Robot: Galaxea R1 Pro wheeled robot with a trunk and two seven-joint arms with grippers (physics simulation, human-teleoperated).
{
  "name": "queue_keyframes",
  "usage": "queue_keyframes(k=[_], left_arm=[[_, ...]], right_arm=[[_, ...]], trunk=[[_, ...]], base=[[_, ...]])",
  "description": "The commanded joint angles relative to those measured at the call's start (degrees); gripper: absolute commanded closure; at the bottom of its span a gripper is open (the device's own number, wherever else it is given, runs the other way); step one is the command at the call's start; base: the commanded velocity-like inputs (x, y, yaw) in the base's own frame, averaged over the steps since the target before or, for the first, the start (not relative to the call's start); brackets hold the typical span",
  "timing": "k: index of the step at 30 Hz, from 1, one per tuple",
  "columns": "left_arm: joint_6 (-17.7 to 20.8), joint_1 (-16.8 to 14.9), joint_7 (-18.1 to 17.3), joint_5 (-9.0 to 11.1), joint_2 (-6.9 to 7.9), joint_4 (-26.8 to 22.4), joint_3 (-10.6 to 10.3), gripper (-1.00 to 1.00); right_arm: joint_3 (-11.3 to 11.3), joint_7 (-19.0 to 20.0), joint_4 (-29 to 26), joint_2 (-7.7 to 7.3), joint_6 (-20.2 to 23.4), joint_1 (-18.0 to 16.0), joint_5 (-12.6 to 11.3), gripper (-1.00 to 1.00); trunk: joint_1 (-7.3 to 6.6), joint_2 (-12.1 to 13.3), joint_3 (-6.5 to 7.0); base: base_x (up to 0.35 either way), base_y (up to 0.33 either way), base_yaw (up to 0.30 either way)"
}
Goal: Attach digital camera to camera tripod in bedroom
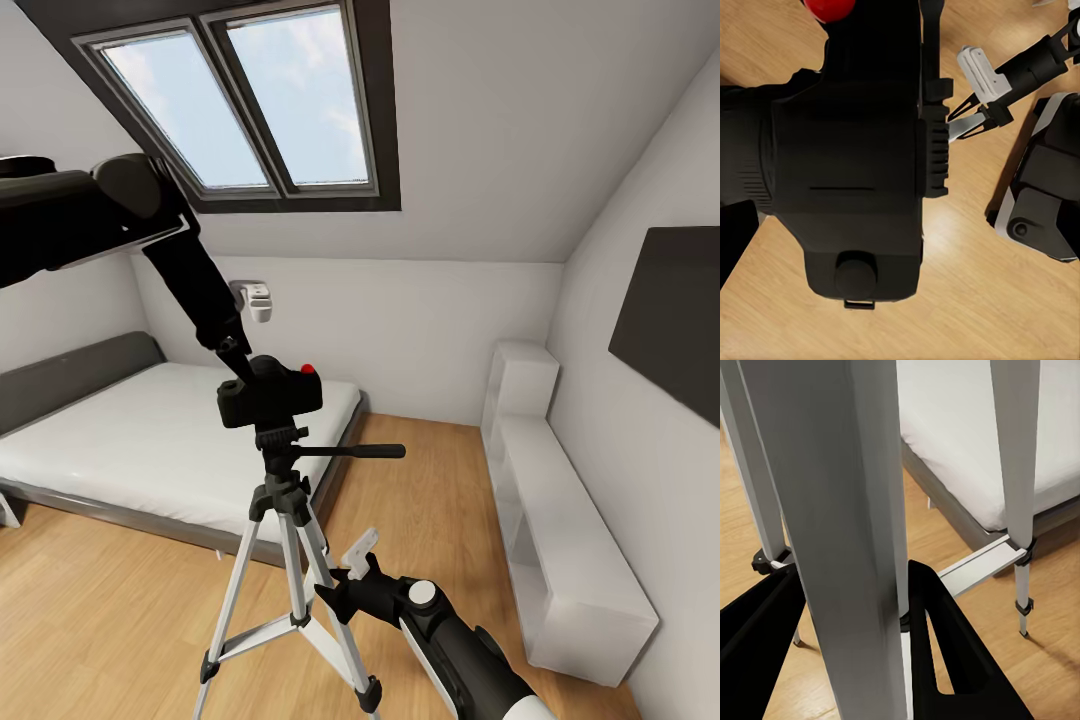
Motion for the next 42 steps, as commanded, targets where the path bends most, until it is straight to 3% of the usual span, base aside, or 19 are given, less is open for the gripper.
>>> queue_keyframes(k=[1,9,13,20,23,25,30,34,35,37,42], left_arm=[[0.60,-0.08,-0.14,0.12,0.05,-0.06,-0.16,-1.00],[0.60,-0.08,-0.07,-0.03,0.73,-0.14,0.33,-1.00],[0.60,-0.11,0.28,-0.39,2.07,-0.20,1.45,-1.00],[0.60,-0.04,2.74,-0.88,6.22,-1.88,7.43,-1.00],[0.60,0.00,5.06,-0.93,8.24,-3.67,10.31,-1.00],[0.58,0.18,8.28,-0.70,10.55,-5.52,13.09,-1.00],[0.56,1.38,12.32,-0.41,13.48,-7.66,15.77,-1.00],[0.59,3.46,14.39,-0.35,14.98,-8.75,18.46,-1.00],[0.60,3.86,14.76,-0.36,15.20,-8.92,19.19,-1.00],[0.60,4.71,15.94,-0.43,15.62,-9.24,20.94,-1.00],[0.60,5.42,18.06,-0.20,16.05,-9.46,22.21,-1.00]], right_arm=[[-0.05,0.19,-0.09,0.03,0.18,-0.03,0.31,1.00],[-0.04,0.19,-0.09,0.02,0.07,-0.03,0.31,1.00],[-0.05,0.19,-0.09,0.04,0.04,-0.03,0.30,1.00],[-0.07,0.19,-0.09,0.03,0.03,-0.03,0.27,1.00],[-0.06,0.19,-0.09,0.03,0.02,-0.03,0.29,1.00],[-0.06,0.19,-0.09,0.02,0.02,-0.03,0.28,1.00],[-0.06,0.19,-0.09,0.02,0.01,-0.03,0.26,1.00],[-0.06,0.19,-0.09,0.02,0.00,-0.03,0.29,1.00],[-0.04,0.19,-0.09,0.02,-0.01,-0.03,0.28,-1.00],[-0.05,0.19,-0.09,0.02,-0.04,-0.03,0.31,-1.00],[-0.10,0.19,-0.09,0.01,-0.04,-0.03,0.33,-1.00]], trunk=[[0.02,-0.06,-0.03],[0.02,-0.06,-0.03],[0.02,-0.06,-0.03],[0.02,-0.06,-0.03],[0.02,-0.06,-0.03],[0.02,-0.06,-0.03],[0.02,-0.06,-0.03],[0.02,-0.06,-0.03],[0.02,-0.06,-0.03],[0.02,-0.06,-0.03],[0.02,-0.06,-0.03]], base=[[0.000,0.000,0.000],[0.000,0.000,0.000],[0.000,0.000,0.000],[0.000,0.000,0.000],[0.000,0.000,0.000],[0.000,0.000,0.000],[0.000,0.000,0.000],[0.000,0.000,0.000],[0.000,0.000,0.000],[0.000,0.000,0.000],[0.000,0.000,0.000]])
